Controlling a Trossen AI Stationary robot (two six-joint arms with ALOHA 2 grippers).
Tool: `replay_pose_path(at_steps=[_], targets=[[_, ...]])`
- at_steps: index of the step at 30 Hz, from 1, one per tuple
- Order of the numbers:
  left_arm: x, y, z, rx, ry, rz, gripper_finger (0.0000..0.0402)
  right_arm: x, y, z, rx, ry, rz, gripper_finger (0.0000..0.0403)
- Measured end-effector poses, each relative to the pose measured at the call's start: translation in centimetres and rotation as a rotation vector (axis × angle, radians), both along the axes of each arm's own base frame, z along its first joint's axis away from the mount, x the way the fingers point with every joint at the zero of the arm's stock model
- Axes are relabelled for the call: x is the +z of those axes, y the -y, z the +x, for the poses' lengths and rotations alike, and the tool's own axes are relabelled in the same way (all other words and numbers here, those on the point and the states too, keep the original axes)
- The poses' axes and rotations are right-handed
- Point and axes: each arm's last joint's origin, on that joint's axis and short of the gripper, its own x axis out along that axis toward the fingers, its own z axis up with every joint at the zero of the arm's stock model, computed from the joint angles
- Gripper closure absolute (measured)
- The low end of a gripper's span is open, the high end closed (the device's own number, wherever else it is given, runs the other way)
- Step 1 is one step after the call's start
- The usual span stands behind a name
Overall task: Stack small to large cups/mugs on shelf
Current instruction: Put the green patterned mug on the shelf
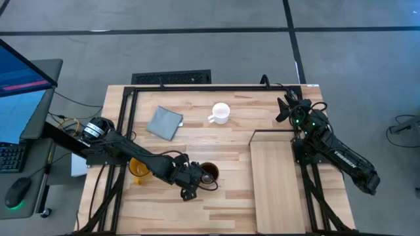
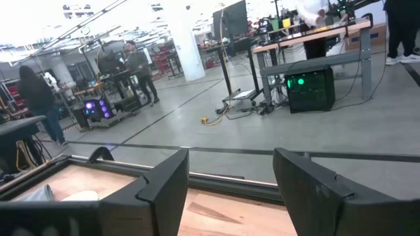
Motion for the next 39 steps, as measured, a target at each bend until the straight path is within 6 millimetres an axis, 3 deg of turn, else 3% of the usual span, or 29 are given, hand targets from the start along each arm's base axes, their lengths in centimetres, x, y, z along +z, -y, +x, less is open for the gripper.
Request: replay_pose_path(at_steps=[25,39], targets=[[0.0,0.1,0.0,-0.003,-0.009,-0.025,0.0361,0.0,0.0,0.0,0.0,0.0,0.0,0.0159],[0.5,-2.5,2.1,0.058,0.108,-0.035,0.0361,0.0,0.0,0.0,0.0,0.0,0.0,0.0159]])
